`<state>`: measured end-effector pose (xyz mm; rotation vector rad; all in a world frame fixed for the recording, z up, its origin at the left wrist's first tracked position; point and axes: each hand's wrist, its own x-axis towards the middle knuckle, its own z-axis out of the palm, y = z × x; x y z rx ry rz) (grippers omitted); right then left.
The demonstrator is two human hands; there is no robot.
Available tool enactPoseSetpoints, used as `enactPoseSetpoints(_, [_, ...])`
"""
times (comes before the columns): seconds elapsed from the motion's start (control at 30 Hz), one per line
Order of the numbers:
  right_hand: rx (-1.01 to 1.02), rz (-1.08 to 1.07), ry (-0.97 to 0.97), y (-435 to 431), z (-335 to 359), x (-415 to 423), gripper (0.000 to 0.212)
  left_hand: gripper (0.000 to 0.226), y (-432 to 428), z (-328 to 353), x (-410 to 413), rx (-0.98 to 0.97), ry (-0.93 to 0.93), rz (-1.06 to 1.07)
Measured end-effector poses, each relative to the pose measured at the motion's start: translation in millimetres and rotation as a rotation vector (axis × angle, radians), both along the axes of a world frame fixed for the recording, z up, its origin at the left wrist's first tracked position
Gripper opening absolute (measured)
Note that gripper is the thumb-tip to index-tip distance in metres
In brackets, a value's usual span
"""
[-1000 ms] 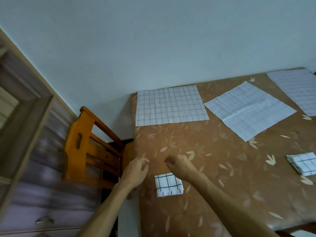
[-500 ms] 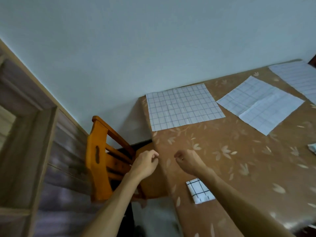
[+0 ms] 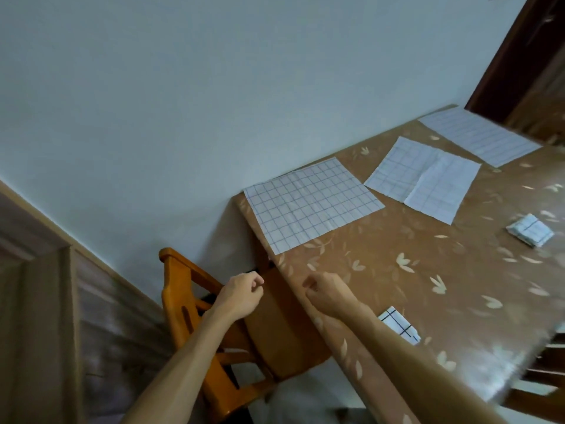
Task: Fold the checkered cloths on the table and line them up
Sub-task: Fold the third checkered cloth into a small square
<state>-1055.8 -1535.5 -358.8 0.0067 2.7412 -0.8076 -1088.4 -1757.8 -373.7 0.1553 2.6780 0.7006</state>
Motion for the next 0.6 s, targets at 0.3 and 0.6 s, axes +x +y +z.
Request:
enactPoseSetpoints(0.3, [0.027, -0.035, -0.048, -24.9, -44.4, -54.7, 0.02, 0.032, -3.5, -32.2, -57.0, 0.046, -0.042, -0.01])
enactPoseSetpoints(0.6, [0.061, -0.03, 0.025, -40.5, -111.8, -151.7, 0.022, 0.039, 19.5, -75.7, -135.0, 0.116, -0.2, -0.006])
